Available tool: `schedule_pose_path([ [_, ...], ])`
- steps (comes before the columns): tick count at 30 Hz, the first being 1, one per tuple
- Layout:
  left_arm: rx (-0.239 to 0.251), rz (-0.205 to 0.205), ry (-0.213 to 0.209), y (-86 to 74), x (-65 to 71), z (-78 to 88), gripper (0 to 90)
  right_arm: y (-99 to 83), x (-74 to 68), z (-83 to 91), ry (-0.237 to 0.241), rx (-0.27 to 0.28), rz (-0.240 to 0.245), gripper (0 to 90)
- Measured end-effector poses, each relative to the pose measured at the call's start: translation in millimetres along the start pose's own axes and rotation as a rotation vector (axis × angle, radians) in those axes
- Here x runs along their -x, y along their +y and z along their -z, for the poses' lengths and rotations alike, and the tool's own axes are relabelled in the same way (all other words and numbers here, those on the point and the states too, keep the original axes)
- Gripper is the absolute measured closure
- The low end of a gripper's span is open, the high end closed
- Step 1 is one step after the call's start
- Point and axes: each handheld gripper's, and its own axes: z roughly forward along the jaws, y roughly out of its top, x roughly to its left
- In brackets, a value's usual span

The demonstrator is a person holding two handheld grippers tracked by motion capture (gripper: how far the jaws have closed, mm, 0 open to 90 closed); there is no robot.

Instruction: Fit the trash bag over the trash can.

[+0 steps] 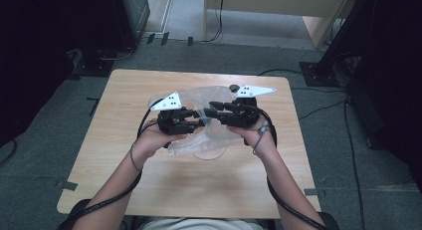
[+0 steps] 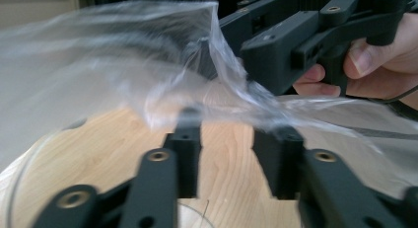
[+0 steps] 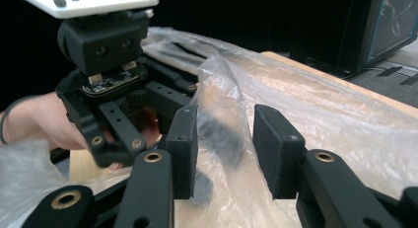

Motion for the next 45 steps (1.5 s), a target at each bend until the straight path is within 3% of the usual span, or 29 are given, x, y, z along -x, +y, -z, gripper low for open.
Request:
schedule_pose_path([
  [4,0.016,0.012,0.017,1.1,-2.2,3.5,77.9,-1.3,8.3,7.0,-0.006,0.014,-0.017,56.2],
  [10,0.010,0.011,0.021,0.1,-3.0,3.6,79.4,-6.6,24.5,18.4,0.011,-0.045,0.045,37.1],
  [13,0.010,0.025,0.021,-1.0,-4.2,2.6,78.5,-11.1,29.6,24.1,0.022,-0.039,0.077,33.5],
  [15,0.005,0.029,0.019,-1.9,-4.1,1.5,78.1,-16.5,33.3,21.6,0.044,-0.053,0.074,33.6],
  [19,-0.004,0.025,0.026,-3.4,-5.1,1.2,75.9,-30.1,38.6,8.3,-0.034,-0.158,0.114,50.7],
  [23,-0.003,0.029,0.038,-4.1,-7.4,3.0,74.3,-33.6,39.2,4.8,-0.102,-0.199,0.137,85.3],
  [24,-0.003,0.032,0.038,-4.4,-7.9,3.0,74.3,-34.0,38.2,4.7,-0.117,-0.206,0.144,90.0],
  [27,-0.005,0.035,0.037,-5.1,-8.1,2.8,73.5,-34.2,38.5,4.5,-0.131,-0.200,0.117,90.0],
  [29,-0.008,0.032,0.040,-5.5,-8.1,2.7,72.9,-34.3,39.1,5.1,-0.129,-0.194,0.123,90.0],
  [30,-0.009,0.033,0.042,-5.8,-8.5,2.8,72.6,-34.2,39.1,5.9,-0.131,-0.192,0.134,88.2],
  [31,-0.009,0.036,0.042,-6.0,-8.8,2.8,72.5,-34.1,38.8,6.4,-0.135,-0.176,0.155,74.4],
  [32,-0.008,0.040,0.044,-6.3,-9.1,2.7,72.5,-33.9,38.1,6.7,-0.150,-0.164,0.171,68.2],
  [37,-0.014,0.042,0.044,-7.2,-10.1,3.0,72.2,-32.5,39.4,7.8,-0.273,-0.095,0.222,48.3],
  [42,-0.017,0.045,0.042,-8.5,-11.0,2.4,71.7,-36.6,46.2,6.5,-0.326,-0.106,0.185,46.2],
  [45,-0.016,0.050,0.044,-8.9,-11.4,2.4,71.5,-38.9,50.1,4.7,-0.325,-0.130,0.154,48.1],
])
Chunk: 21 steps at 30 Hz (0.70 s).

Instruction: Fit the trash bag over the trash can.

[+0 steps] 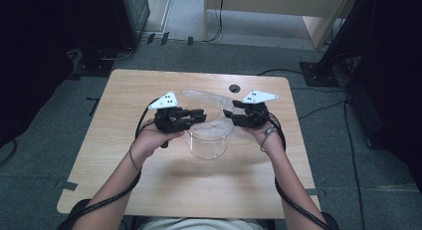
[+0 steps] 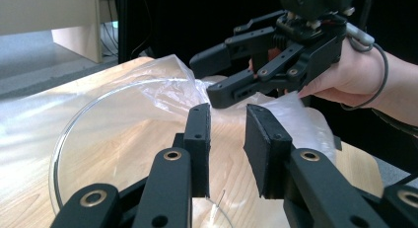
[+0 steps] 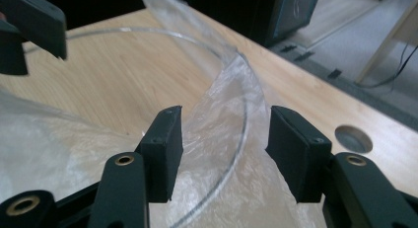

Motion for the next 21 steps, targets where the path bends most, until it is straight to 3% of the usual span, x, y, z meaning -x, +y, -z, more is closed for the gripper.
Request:
schedule_pose_path([
  [5,0.001,0.001,0.002,0.2,-0.8,0.9,70.8,-3.6,2.3,-3.5,0.028,-0.031,-0.050,62.7],
  [15,-0.010,0.013,0.022,0.7,-2.4,0.7,55.9,3.6,4.3,8.6,-0.019,0.010,-0.079,90.0],
  [18,0.002,0.001,0.021,4.8,0.9,2.1,51.8,8.5,4.2,15.2,-0.007,0.049,-0.116,90.0],
  [21,0.016,-0.028,0.036,10.7,6.5,2.3,41.0,16.8,-0.4,21.6,0.021,0.093,-0.137,90.0],
])
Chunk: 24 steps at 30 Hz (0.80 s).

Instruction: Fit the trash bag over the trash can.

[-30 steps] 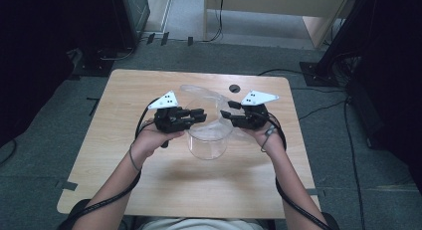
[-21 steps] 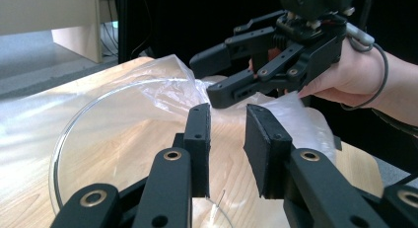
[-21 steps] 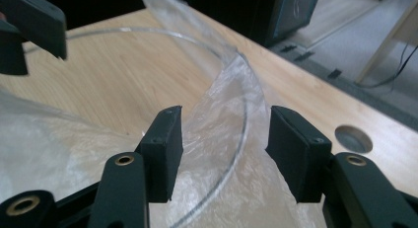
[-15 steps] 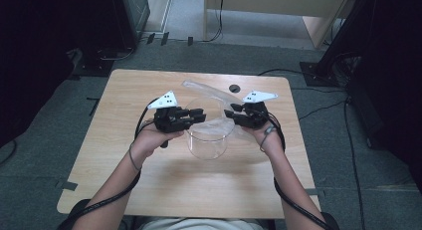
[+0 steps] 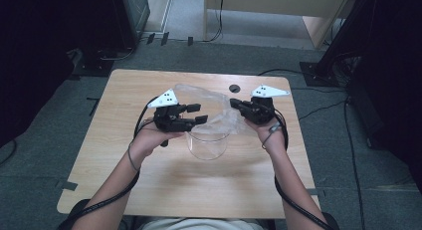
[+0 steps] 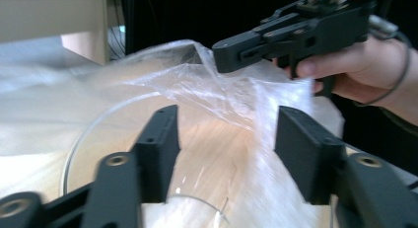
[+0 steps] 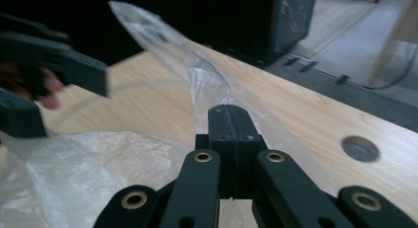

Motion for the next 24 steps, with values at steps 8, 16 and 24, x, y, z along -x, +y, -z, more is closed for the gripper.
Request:
schedule_pose_path([
  [8,0.006,-0.043,0.021,0.8,3.2,-1.1,29.0,13.5,-22.9,2.3,0.147,0.051,-0.030,90.0],
  [16,0.026,-0.051,0.019,1.8,4.1,-0.9,27.3,16.8,-43.2,-5.2,0.267,0.052,-0.051,90.0],
  [24,-0.009,-0.065,-0.027,0.4,8.1,-2.5,57.2,15.9,-49.8,-10.5,0.319,0.070,-0.095,90.0],
])
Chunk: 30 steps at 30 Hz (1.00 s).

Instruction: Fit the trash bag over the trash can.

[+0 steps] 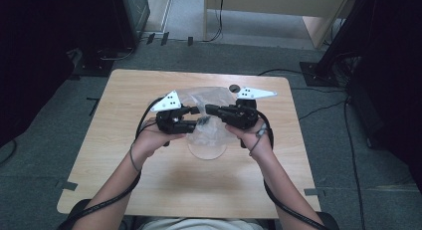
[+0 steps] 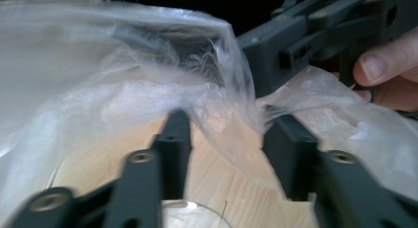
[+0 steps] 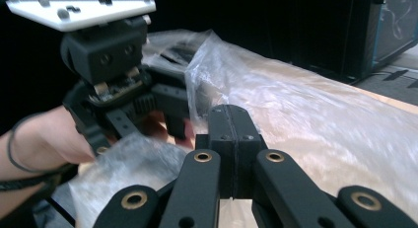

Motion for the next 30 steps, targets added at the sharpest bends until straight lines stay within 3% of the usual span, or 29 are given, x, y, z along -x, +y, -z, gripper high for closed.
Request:
schedule_pose_path([
  [6,-0.008,0.022,-0.004,2.1,1.1,1.7,87.6,-0.8,2.9,-0.3,0.025,0.007,-0.033,88.8],
  [7,-0.010,0.021,-0.004,2.3,1.1,2.0,89.0,-0.9,3.3,-0.2,0.026,0.009,-0.031,86.9],
  [22,-0.021,0.050,-0.024,13.5,-12.5,30.1,89.7,6.7,20.1,25.0,-0.003,-0.016,0.109,48.5],
  [26,-0.020,0.044,-0.036,20.0,-13.1,40.4,89.6,7.1,21.3,27.6,0.017,-0.039,0.174,33.6],
  [30,-0.019,0.041,-0.061,25.7,-11.8,46.0,89.5,5.2,20.9,24.9,0.070,-0.065,0.236,24.1],
])
